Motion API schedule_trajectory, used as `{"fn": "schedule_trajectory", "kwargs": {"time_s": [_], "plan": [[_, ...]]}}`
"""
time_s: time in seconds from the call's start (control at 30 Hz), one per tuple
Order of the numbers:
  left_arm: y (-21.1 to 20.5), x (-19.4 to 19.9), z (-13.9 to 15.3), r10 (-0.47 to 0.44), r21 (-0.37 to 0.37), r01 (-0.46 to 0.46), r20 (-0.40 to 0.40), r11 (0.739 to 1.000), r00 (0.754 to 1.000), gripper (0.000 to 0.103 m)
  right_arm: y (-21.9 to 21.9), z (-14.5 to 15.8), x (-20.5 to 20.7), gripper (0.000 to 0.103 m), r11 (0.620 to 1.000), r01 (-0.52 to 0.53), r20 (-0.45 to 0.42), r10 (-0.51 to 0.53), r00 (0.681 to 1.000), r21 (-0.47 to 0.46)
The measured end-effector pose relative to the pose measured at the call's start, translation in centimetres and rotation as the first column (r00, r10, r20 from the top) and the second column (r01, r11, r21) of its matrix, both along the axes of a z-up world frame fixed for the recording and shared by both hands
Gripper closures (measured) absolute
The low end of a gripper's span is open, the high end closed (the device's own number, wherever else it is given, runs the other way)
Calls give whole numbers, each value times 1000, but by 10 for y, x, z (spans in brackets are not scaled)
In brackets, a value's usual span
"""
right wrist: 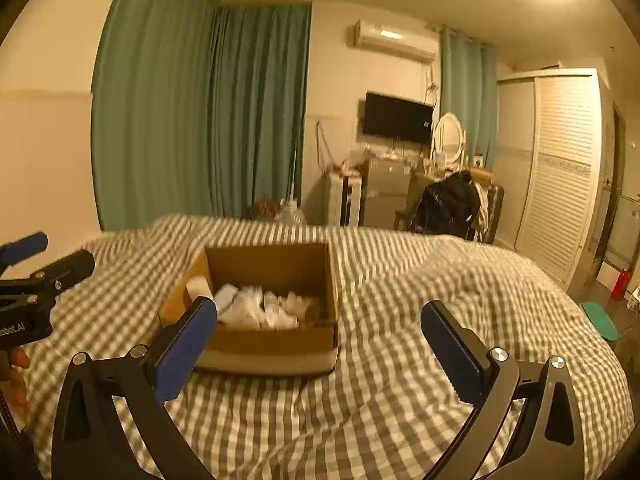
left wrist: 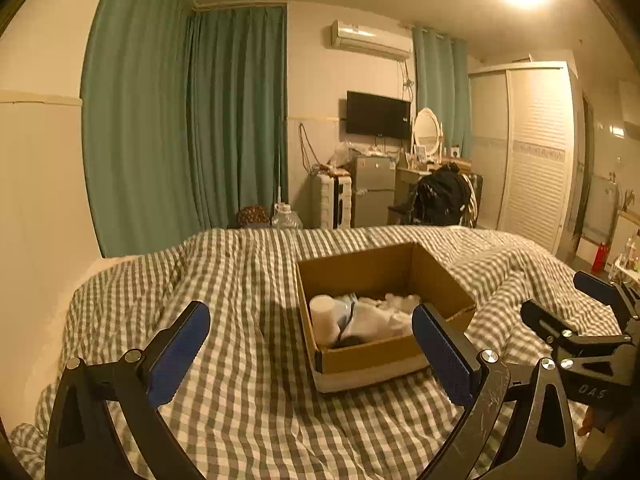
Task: Organize objects
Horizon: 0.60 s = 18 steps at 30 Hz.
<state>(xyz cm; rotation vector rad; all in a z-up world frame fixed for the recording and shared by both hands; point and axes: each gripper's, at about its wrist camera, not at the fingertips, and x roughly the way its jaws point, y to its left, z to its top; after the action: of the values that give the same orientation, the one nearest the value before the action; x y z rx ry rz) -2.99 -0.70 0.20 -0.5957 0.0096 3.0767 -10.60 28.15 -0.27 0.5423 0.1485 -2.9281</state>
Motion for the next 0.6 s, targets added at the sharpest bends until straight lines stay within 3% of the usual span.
{"fn": "schedule_trajectory", "kwargs": {"time_s": [0.17,0.6], "plan": [[5,-2,-9,-8,-7,8,19,1000,1000,0,3,-21,-10,0,1000,17,44,-18,999,6],[7,-2,-13,23,-39,-21,48,999,999,0,7,-32,-17,0,999,42,111,-39,993,-19]]}}
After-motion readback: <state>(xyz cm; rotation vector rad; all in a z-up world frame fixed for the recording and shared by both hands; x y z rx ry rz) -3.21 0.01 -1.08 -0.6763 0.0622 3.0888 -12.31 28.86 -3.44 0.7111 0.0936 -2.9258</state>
